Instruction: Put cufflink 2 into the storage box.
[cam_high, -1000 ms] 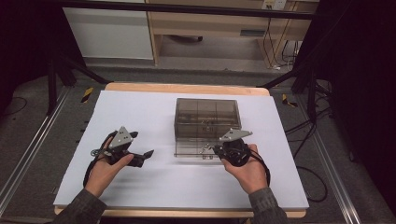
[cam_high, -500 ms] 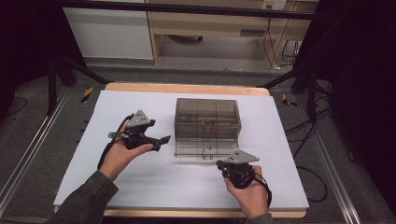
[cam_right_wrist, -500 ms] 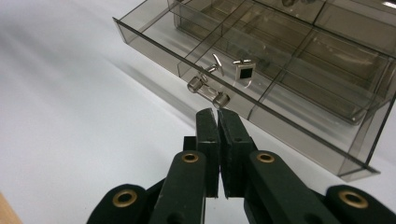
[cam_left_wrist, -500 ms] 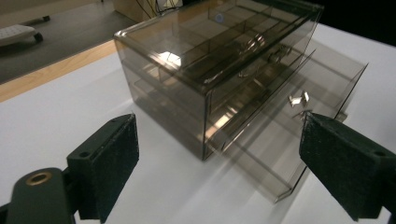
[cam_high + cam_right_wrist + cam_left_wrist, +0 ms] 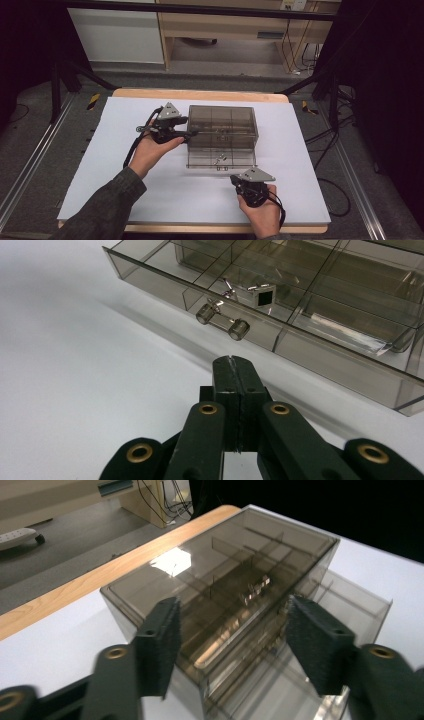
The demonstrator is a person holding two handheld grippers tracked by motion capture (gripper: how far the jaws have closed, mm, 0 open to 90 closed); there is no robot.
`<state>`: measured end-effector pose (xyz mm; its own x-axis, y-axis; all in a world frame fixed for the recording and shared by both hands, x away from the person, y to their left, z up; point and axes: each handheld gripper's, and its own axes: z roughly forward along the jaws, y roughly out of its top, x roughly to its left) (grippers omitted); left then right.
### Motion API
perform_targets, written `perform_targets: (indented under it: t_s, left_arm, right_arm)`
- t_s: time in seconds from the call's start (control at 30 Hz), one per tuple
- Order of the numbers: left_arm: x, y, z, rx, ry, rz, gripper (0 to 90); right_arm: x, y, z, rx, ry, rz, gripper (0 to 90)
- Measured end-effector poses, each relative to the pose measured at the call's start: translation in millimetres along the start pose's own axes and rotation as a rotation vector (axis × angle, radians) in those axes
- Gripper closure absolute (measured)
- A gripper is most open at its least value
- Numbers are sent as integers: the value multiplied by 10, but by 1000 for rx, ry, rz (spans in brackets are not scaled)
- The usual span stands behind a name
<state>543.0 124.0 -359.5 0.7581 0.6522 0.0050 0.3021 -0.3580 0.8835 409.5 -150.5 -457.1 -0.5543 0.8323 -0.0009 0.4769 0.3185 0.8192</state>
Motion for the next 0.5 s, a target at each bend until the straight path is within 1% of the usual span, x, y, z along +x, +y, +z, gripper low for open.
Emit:
perform_targets:
  t_s: [0.03,0.07,0.13,0.17,0.2,0.23,0.27,0.3,0.33,0.4,0.43,0.5]
  left_arm:
    - [-3,15,19,-13,9,-1,484]
    - [0,29,40,-14,20,5,519]
    - [6,45,105,-14,34,14,624]
    - [15,46,138,-18,40,6,659]
    - [22,45,169,-17,42,-2,700]
    - [27,43,201,-12,49,2,746]
    - [30,38,232,-9,59,1,775]
    - [36,31,266,-5,60,-2,809]
    - [36,26,282,-3,66,-6,843]
    - [33,18,323,-6,67,-12,890]
    - [29,17,337,-4,74,-10,898]
    - [19,21,364,2,83,-6,900]
  right_arm:
    - [-2,-7,10,-7,-6,0,900]
    - [2,-15,11,-8,-7,13,900]
    - [3,-33,10,-15,-13,6,900]
    - [13,-39,9,-15,-13,22,900]
    - [6,-50,16,-16,-18,23,900]
    - [-9,-56,23,-18,-18,13,900]
    - [-10,-61,27,-18,-21,19,900]
    - [3,-63,28,-11,-20,37,900]
    - [-13,-75,43,-17,-22,22,900]
    - [-9,-86,57,-15,-26,20,900]
    - [0,-88,60,-12,-24,29,900]
    - [-4,-97,72,-15,-24,16,900]
